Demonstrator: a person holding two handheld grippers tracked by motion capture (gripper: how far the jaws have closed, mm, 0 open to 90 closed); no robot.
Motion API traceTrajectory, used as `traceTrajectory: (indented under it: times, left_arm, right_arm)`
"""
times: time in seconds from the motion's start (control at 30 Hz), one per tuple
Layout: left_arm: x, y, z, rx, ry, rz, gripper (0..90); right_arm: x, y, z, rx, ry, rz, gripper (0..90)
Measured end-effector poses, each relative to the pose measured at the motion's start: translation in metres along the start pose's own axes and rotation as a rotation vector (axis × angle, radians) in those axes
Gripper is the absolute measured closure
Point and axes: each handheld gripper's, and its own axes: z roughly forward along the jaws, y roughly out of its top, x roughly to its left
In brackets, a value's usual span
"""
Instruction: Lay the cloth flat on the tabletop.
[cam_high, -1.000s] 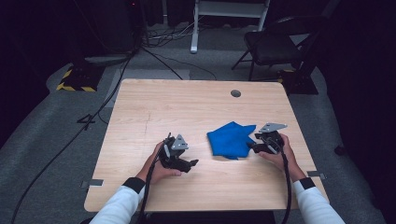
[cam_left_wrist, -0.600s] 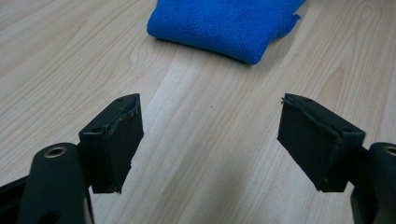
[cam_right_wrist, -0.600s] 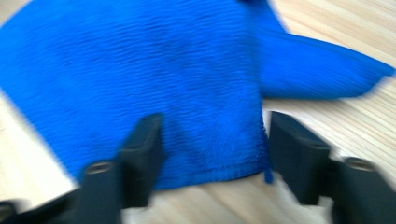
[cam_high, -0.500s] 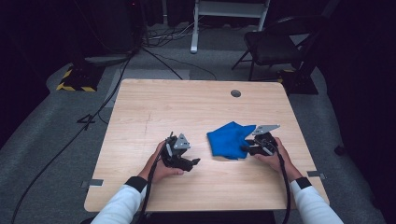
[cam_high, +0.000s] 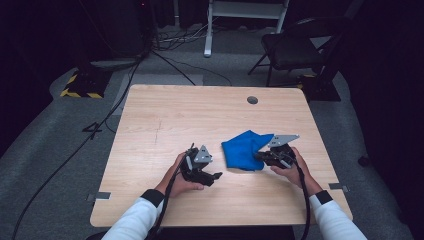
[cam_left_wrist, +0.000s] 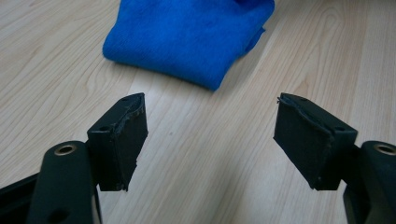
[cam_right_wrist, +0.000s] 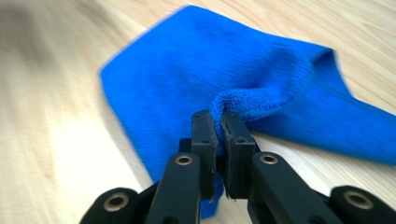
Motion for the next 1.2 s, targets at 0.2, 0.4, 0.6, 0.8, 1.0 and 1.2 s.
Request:
traceTrajectory:
  times: [0.2,0.4,0.6,0.8,1.0,1.2]
  left_arm:
    - [-0.007,0.018,0.018,-0.016,-0.008,0.013,25.1]
    - [-0.011,0.033,0.031,-0.029,-0.006,0.026,25.5]
    - [-0.019,0.056,0.046,-0.057,-0.027,0.030,25.5]
    - [-0.024,0.070,0.064,-0.017,0.003,0.069,28.7]
    - [-0.013,0.062,0.081,0.057,0.004,0.056,41.8]
    - [-0.001,0.053,0.085,0.097,-0.001,0.065,62.4]
  right_arm:
    - [-0.002,0.000,-0.001,0.030,-0.033,0.008,54.6]
    - [-0.023,-0.007,-0.019,-0.002,-0.098,0.081,45.7]
    - [-0.050,-0.012,-0.036,-0.051,-0.185,0.157,46.8]
    - [-0.067,-0.009,-0.028,-0.038,-0.250,0.189,47.2]
    - [-0.076,-0.007,-0.012,-0.009,-0.264,0.189,46.3]
    - [-0.083,-0.006,-0.004,-0.017,-0.266,0.187,46.5]
